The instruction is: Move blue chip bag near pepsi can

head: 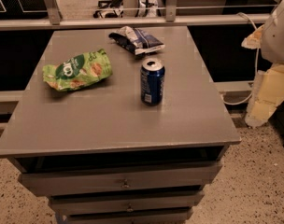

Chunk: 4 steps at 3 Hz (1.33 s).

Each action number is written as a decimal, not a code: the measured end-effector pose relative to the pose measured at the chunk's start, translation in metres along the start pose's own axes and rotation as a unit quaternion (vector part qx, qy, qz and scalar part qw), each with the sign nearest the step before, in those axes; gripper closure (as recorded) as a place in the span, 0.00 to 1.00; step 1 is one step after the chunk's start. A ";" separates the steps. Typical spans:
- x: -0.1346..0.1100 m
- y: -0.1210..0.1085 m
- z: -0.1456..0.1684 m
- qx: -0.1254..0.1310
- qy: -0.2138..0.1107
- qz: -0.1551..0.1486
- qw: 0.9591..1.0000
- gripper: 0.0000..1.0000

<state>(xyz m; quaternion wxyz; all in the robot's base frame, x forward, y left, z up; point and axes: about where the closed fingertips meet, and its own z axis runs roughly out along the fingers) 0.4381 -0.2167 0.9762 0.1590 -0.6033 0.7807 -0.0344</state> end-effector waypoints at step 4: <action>-0.024 -0.119 0.004 0.093 -0.241 0.052 0.965 0.00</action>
Offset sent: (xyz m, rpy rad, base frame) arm 0.0773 -0.0026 0.0233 0.3207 -0.1388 0.0360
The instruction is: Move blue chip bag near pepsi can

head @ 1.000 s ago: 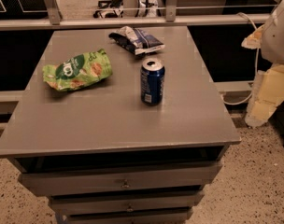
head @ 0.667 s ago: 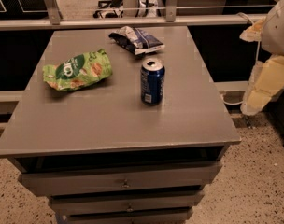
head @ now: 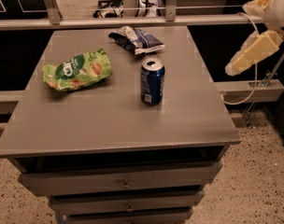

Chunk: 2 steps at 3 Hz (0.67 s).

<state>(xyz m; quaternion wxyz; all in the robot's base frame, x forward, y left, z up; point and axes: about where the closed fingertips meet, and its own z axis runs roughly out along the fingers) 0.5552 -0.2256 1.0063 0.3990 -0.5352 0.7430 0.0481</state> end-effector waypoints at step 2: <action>-0.012 -0.040 0.017 0.083 -0.045 0.020 0.995 0.00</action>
Offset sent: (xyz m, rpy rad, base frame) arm 0.0280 0.0019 -0.0006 0.0586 -0.0764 -0.0649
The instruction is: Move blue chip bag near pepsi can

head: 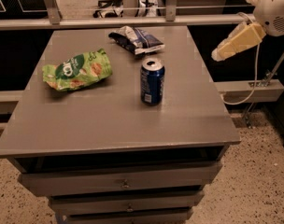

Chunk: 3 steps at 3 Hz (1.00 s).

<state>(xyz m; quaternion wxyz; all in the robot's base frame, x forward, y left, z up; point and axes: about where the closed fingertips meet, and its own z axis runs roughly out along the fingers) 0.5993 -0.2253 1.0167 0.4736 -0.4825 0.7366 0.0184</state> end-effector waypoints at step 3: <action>-0.004 -0.026 0.058 0.044 -0.087 0.038 0.994 0.00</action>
Offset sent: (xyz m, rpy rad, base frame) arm 0.0517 0.0138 -0.0241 0.1771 -0.1390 -0.0500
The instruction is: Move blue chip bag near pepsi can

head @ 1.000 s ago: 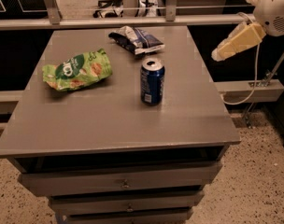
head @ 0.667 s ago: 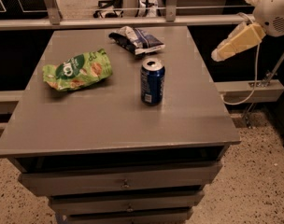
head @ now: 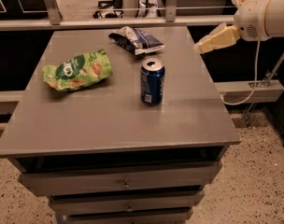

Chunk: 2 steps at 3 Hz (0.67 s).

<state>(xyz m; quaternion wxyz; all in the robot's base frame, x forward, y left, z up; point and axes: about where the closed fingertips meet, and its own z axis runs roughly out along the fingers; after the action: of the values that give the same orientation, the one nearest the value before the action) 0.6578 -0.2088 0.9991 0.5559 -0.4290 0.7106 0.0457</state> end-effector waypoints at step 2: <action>0.018 -0.002 0.068 -0.011 -0.038 0.065 0.997 0.00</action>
Offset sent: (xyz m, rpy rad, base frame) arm 0.0858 0.0443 -0.0760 0.2431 0.0933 0.0012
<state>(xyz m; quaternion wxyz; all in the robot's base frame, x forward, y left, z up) 0.7098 -0.1831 0.9596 0.5734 -0.3860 0.7149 0.1056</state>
